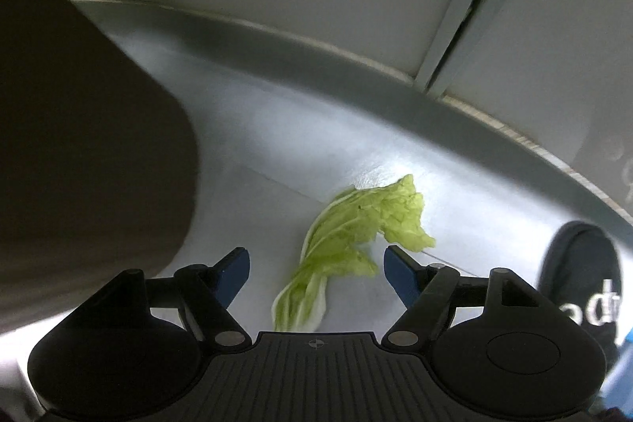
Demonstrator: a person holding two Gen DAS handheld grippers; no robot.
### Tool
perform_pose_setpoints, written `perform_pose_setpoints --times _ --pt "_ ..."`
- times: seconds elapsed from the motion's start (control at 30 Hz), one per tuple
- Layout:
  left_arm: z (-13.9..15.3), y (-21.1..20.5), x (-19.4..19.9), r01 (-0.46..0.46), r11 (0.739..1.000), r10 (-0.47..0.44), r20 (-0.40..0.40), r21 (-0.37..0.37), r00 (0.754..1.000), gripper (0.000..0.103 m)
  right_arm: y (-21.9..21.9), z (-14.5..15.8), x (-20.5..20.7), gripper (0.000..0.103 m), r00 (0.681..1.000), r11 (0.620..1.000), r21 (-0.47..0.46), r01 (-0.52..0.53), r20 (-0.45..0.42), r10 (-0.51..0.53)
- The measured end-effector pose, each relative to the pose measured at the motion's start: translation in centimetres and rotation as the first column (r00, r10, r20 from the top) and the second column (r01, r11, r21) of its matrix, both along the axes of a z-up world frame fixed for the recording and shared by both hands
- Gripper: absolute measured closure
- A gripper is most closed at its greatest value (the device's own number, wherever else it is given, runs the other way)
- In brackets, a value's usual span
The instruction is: Collect trash
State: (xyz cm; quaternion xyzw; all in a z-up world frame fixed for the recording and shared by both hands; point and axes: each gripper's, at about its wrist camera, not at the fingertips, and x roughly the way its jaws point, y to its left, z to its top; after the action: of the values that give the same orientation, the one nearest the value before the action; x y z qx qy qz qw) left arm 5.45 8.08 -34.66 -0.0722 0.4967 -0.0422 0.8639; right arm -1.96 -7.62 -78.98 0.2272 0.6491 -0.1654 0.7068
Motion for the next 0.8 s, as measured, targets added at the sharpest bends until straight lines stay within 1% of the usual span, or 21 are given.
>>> perform_pose_setpoints --times 0.07,0.1,0.2,0.3,0.33,0.37,0.4,0.43,0.47,0.5,0.53,0.7,0.8 --pt "-0.4 0.0 -0.2 0.002 1.0 -0.002 -0.002 -0.006 1.0 0.007 0.1 -1.0 0.2 0.028 1.0 1.0 0.002 0.013 -0.003 -0.013" --pt "-1.1 -0.1 0.0 -0.002 1.0 0.002 -0.003 -0.008 1.0 0.007 0.1 -1.6 0.2 0.03 1.0 1.0 0.003 0.02 -0.005 -0.02" --pt "-1.5 0.0 -0.1 -0.007 1.0 0.007 0.001 -0.02 1.0 0.007 0.0 -2.7 0.1 0.032 0.998 0.998 0.009 0.057 -0.007 -0.057" --pt "-2.0 -0.4 -0.2 0.007 1.0 -0.007 0.01 -0.009 1.0 0.008 0.5 -2.4 0.2 0.032 0.998 0.997 -0.052 0.064 0.021 -0.062" --pt "-1.9 -0.4 -0.3 0.009 1.0 -0.009 0.013 -0.004 1.0 0.008 0.7 -2.3 0.2 0.035 0.998 0.996 -0.064 0.054 0.019 -0.053" --pt "-1.9 -0.5 -0.3 0.009 1.0 -0.009 0.013 -0.002 1.0 0.008 1.0 -2.1 0.2 0.041 0.999 0.995 -0.089 0.039 0.021 -0.037" --pt "-1.9 -0.5 -0.3 0.007 1.0 -0.007 0.012 -0.004 1.0 0.008 1.4 -1.7 0.3 0.065 1.0 0.994 -0.11 0.012 0.029 -0.009" --pt "-2.0 -0.5 -0.2 0.002 1.0 -0.002 0.012 -0.007 1.0 0.008 1.6 -1.4 0.3 0.086 0.999 0.995 -0.098 -0.016 0.028 0.019" --pt "-1.8 -0.4 -0.3 -0.005 1.0 0.005 0.011 -0.014 1.0 0.008 1.8 -1.4 0.4 0.095 0.999 0.996 -0.074 -0.04 0.015 0.042" --pt "-1.8 -0.3 -0.3 -0.014 1.0 0.014 0.009 -0.021 1.0 0.008 1.8 -1.3 0.4 0.096 0.998 0.997 -0.046 -0.058 0.009 0.058" --pt "-1.6 -0.2 -0.2 -0.021 0.999 0.022 0.009 -0.028 1.0 0.008 1.9 -0.8 0.4 0.097 0.997 0.997 -0.042 -0.071 0.011 0.072" --pt "-1.0 0.2 0.1 -0.053 0.998 0.052 -0.012 -0.04 0.999 0.01 1.9 2.3 0.5 0.097 0.993 0.991 -0.051 -0.12 0.012 0.121" --pt "-0.3 0.8 0.3 -0.077 0.996 0.077 -0.009 -0.053 0.997 0.01 2.1 5.1 0.6 0.097 0.985 0.984 -0.057 -0.17 0.022 0.171"
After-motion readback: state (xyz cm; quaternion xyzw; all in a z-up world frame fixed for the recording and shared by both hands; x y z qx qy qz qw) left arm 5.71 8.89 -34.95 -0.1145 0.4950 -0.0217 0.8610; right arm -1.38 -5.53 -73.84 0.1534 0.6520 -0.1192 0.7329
